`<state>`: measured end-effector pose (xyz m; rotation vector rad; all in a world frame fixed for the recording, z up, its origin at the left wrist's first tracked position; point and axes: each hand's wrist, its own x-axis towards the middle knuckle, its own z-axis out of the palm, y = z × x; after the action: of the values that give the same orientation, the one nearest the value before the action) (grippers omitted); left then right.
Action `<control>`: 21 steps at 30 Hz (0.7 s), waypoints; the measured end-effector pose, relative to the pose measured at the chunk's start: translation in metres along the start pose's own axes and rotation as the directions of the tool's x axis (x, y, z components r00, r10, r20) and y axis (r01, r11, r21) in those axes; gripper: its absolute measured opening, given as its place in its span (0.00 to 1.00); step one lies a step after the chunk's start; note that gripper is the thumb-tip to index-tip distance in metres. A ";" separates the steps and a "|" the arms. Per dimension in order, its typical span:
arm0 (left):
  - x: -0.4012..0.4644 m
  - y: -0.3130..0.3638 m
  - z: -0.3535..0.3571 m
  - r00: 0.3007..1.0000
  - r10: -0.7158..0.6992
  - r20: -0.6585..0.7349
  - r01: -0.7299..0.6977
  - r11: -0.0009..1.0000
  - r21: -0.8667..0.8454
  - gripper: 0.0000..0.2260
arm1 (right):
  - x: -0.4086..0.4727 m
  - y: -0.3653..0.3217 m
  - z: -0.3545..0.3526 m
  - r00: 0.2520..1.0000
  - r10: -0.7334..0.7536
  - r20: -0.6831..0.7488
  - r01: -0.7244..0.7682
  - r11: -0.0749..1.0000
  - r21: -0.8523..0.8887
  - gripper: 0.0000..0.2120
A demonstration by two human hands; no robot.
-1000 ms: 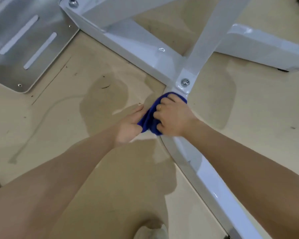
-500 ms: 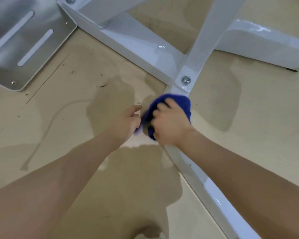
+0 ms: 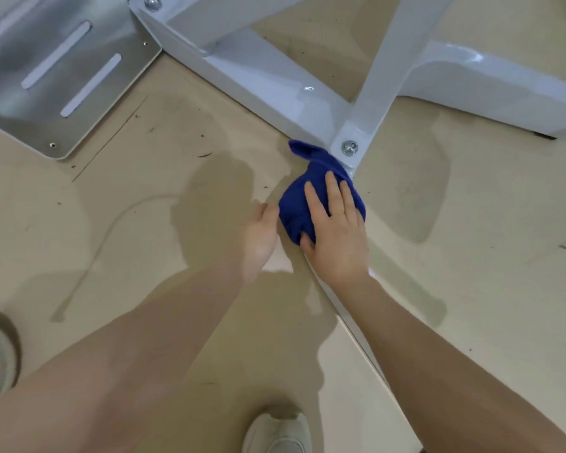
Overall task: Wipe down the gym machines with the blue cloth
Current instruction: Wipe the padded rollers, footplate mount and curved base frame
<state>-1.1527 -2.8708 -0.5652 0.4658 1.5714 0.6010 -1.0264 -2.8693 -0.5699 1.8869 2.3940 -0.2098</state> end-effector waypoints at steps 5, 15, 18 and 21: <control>-0.006 -0.001 0.006 0.989 -0.038 0.141 0.049 0.996 -0.080 0.25 | -0.060 0.021 0.008 0.986 -0.161 0.050 0.166 0.981 -0.106 0.37; 0.000 -0.016 0.025 0.958 0.018 0.285 0.029 0.987 -0.160 0.27 | -0.072 0.028 0.008 0.988 -0.150 0.026 0.150 0.989 0.012 0.26; -0.003 -0.015 0.026 0.979 -0.012 0.202 0.030 0.996 -0.088 0.29 | -0.095 0.040 0.011 0.940 -0.320 0.117 0.334 0.934 -0.124 0.14; -0.006 -0.017 0.023 0.997 -0.014 0.076 0.022 0.993 -0.113 0.16 | -0.054 0.028 0.003 0.767 -0.560 0.313 0.640 0.704 -0.309 0.18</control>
<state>-1.1280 -2.8853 -0.5724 0.3838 1.4600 0.6487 -0.9863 -2.9155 -0.5661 0.8159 2.5723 0.0596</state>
